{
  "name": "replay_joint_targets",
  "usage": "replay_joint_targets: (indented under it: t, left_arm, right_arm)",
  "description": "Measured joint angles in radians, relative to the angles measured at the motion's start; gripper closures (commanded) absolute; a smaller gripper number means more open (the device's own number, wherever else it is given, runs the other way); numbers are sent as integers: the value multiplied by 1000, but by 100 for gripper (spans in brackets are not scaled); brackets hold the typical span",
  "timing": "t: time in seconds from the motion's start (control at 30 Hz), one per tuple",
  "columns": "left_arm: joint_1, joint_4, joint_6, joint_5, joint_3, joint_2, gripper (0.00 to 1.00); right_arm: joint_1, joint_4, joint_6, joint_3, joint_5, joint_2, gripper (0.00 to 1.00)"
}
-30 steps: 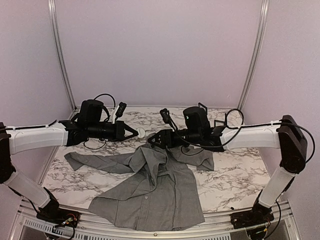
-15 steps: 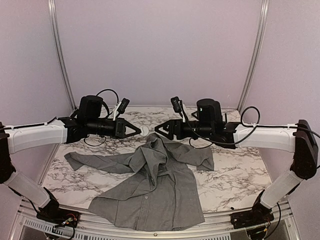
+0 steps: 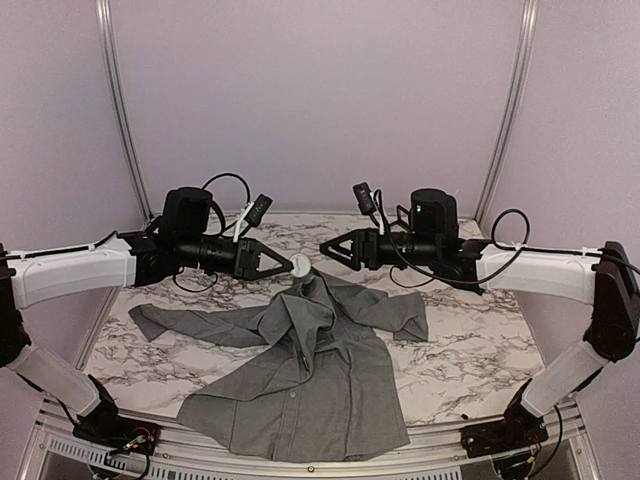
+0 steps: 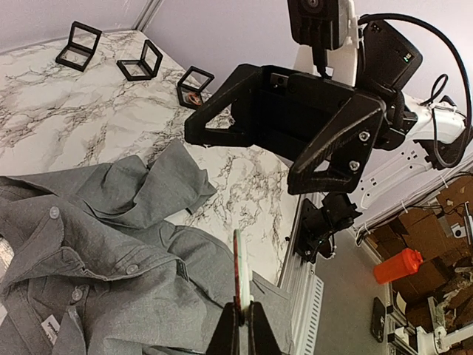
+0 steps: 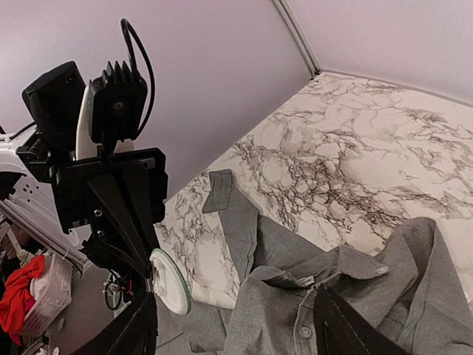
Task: Remove the brooch from the garment
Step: Close the brooch securely.
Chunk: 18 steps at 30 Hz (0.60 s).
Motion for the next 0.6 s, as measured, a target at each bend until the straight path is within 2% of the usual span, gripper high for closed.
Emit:
replay_joint_targets:
  t: [0.43, 0.6]
  left_arm:
    - [-23, 0, 18, 28, 13, 16, 100]
    - [-26, 1, 18, 43, 13, 24, 100]
  right_arm:
    - [4, 16, 1, 13, -169, 54, 35]
    - [21, 20, 0, 50, -201, 90, 41]
